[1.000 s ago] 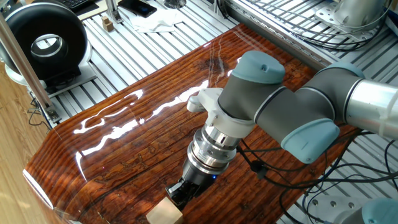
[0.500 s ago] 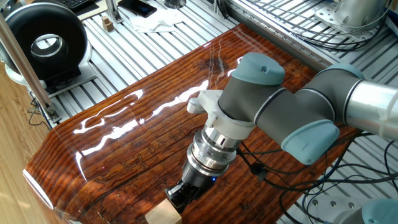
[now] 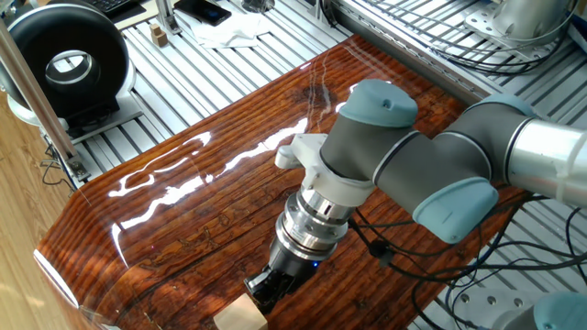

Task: Use the gripper to push the small block from left to right

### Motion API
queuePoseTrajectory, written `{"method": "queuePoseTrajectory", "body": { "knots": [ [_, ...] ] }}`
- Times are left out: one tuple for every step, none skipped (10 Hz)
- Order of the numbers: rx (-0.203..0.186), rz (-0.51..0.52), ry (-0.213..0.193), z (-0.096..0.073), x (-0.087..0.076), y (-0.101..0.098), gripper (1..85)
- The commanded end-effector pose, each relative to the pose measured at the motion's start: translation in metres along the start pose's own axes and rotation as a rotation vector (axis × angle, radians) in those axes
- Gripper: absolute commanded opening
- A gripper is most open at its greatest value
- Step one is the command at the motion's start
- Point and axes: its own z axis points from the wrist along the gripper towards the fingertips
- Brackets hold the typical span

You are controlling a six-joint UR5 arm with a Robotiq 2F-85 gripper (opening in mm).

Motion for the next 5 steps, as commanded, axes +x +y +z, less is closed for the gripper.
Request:
{"method": "queuePoseTrajectory", "body": {
  "knots": [
    [0.058, -0.018, 0.003, -0.005, -0.005, -0.015, 1.0],
    [0.124, -0.048, -0.012, -0.013, -0.014, -0.031, 1.0],
    [0.109, -0.067, -0.047, -0.023, -0.029, -0.025, 1.0],
    [0.116, -0.084, -0.09, -0.032, -0.044, -0.026, 1.0],
    [0.154, -0.085, -0.163, -0.044, -0.068, -0.034, 1.0]
  ]
}}
